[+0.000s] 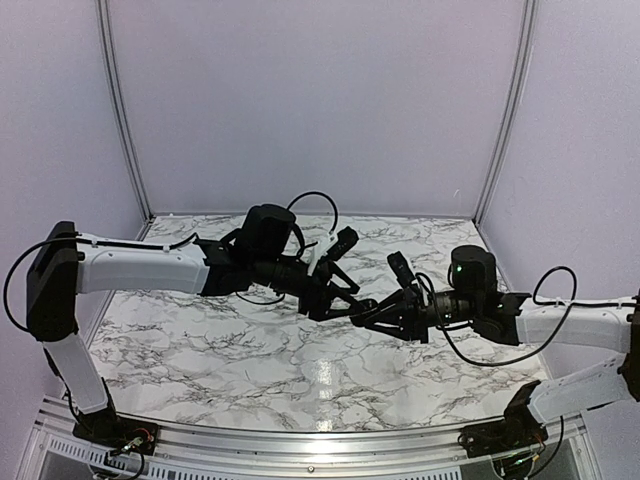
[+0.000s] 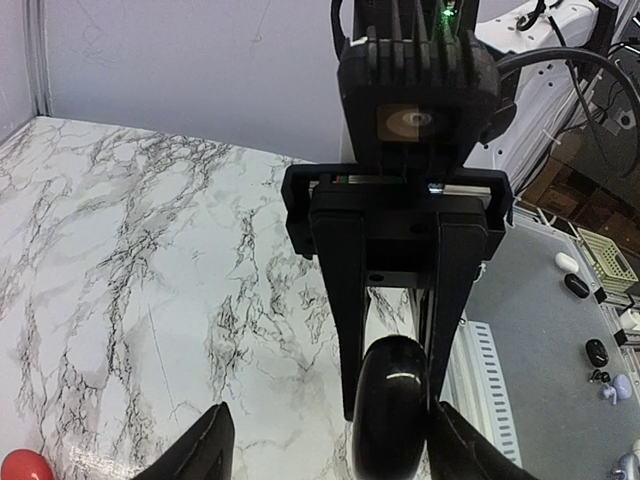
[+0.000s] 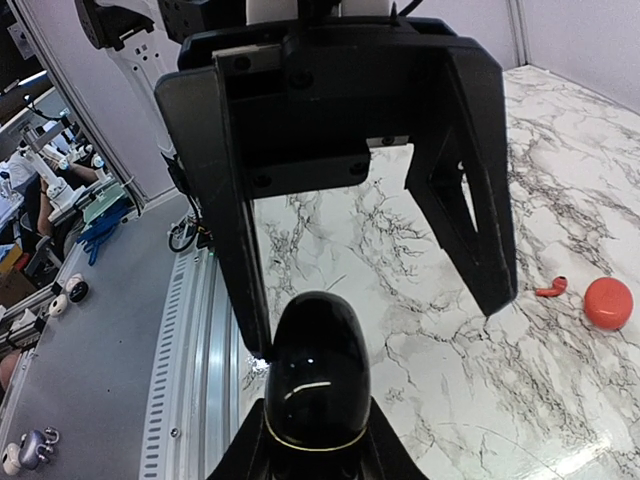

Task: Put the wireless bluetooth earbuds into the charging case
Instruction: Open the charging case.

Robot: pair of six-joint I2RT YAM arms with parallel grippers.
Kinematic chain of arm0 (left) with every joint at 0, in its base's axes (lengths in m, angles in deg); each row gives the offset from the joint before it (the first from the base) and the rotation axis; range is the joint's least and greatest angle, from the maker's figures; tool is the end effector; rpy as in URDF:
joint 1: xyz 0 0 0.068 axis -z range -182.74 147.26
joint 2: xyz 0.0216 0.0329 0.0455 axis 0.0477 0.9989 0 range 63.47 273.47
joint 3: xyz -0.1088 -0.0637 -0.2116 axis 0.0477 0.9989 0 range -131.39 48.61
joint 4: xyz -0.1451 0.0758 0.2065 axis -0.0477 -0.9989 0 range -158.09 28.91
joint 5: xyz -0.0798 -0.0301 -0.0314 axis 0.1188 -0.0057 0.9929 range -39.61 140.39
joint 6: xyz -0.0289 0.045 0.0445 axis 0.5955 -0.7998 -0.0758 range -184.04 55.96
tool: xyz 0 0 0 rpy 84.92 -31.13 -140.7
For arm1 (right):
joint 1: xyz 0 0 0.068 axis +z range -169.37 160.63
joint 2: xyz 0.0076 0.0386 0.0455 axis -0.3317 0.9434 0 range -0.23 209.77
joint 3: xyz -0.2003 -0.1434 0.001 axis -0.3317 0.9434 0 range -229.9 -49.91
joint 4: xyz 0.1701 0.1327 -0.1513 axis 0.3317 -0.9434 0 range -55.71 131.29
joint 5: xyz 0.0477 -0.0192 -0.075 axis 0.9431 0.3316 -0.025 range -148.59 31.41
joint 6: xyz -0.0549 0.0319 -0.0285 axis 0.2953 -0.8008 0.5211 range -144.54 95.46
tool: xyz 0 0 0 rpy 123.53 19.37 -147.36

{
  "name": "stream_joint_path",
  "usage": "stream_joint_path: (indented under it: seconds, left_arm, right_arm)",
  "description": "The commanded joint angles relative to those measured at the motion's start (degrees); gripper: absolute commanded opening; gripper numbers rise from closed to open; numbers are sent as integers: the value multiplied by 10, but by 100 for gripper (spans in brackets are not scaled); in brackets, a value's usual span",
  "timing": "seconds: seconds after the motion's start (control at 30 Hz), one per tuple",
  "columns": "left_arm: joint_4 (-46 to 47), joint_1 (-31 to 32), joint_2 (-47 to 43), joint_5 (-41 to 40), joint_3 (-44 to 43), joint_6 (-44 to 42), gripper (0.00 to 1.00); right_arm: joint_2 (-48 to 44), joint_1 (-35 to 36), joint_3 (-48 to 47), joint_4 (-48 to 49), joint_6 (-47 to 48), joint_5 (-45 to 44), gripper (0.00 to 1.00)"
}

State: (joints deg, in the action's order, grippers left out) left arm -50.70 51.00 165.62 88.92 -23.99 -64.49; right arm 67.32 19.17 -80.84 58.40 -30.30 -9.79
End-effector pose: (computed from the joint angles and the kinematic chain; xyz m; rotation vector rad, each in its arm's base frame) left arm 0.2236 -0.3644 0.2362 1.3365 1.5349 -1.2469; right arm 0.1838 0.2007 0.1956 -1.1308 1.6663 1.3165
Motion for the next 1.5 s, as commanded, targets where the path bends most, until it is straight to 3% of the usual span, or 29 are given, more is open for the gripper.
stream_joint_path:
  seconds: [0.0,0.37,0.5,0.83,1.0,1.17,1.47]
  left_arm:
    - [7,-22,-23,-34,0,-1,67]
    - [7,-24,-26,-42,4,-3,68]
    - [10,-26,-33,-52,10,0,72]
    - [-18,-99,13,-196,-39,86,78]
    - [29,-95,-19,-117,10,67,79]
    - [45,-52,-86,-42,57,0,90]
    - [44,-21,-68,11,43,1,88]
  right_arm:
    - [0,16,-21,10,10,38,0]
    - [-5,16,-21,8,9,36,0]
    - [-5,16,-21,7,7,33,0]
    - [-27,-17,2,23,-29,18,0]
    - [-23,-37,5,17,-37,8,0]
    - [-18,-39,8,28,-31,12,0]
    - [-13,-21,0,20,-16,18,0]
